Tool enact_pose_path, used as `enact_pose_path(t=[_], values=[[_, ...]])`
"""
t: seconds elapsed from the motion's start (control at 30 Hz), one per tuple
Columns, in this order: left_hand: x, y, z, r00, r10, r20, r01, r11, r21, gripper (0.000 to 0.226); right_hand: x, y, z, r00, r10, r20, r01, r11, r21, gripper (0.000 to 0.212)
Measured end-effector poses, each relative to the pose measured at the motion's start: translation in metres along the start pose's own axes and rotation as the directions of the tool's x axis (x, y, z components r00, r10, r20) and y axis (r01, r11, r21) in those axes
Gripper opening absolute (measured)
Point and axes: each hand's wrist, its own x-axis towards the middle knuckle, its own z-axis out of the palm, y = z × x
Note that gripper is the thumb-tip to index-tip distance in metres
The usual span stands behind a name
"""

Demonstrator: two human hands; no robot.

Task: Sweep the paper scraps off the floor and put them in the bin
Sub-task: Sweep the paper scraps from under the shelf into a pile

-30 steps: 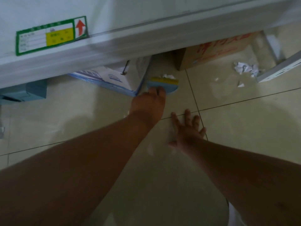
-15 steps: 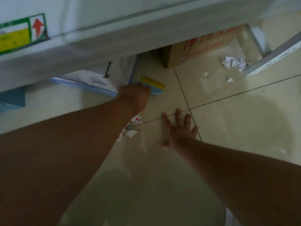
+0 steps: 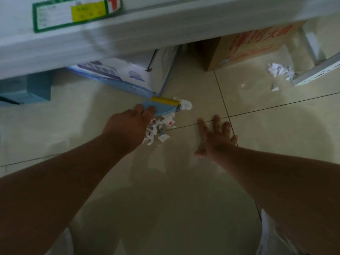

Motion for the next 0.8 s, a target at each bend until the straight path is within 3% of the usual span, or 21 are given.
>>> enact_pose_path(t=[0.07, 0.13, 0.27, 0.33, 0.53, 0.7, 0.8], values=[[-0.015, -0.016, 0.013, 0.998, -0.062, -0.011, 0.062, 0.998, 0.013, 0.059, 0.0, -0.002, -0.002, 1.0, 0.013, 0.012, -0.013, 1.0, -0.009, 0.125], [-0.019, -0.023, 0.016, 0.98, -0.177, 0.09, 0.176, 0.984, 0.021, 0.055, 0.0, -0.004, -0.003, 1.0, 0.023, 0.018, -0.022, 1.0, -0.019, 0.126], [-0.014, -0.012, 0.015, 0.889, -0.401, 0.22, 0.402, 0.915, 0.043, 0.043, 0.0, -0.005, -0.003, 1.0, 0.025, 0.018, -0.024, 0.998, -0.051, 0.129], [-0.01, 0.005, 0.014, 0.86, -0.423, 0.284, 0.443, 0.896, -0.007, 0.038, -0.001, -0.005, -0.003, 1.0, 0.022, 0.016, -0.021, 0.998, -0.055, 0.129], [0.003, 0.068, 0.013, 0.871, -0.252, 0.421, 0.292, 0.956, -0.032, 0.038, 0.0, -0.006, -0.002, 1.0, 0.02, 0.012, -0.019, 0.998, -0.061, 0.13], [0.016, 0.08, -0.017, 0.891, -0.236, 0.387, 0.24, 0.97, 0.038, 0.033, -0.001, -0.006, -0.004, 0.999, 0.021, 0.03, -0.019, 0.998, -0.063, 0.129], [0.01, 0.032, -0.035, 0.948, -0.162, 0.274, 0.153, 0.987, 0.053, 0.028, -0.001, -0.006, -0.005, 0.999, 0.022, 0.032, -0.02, 0.998, -0.061, 0.128]])
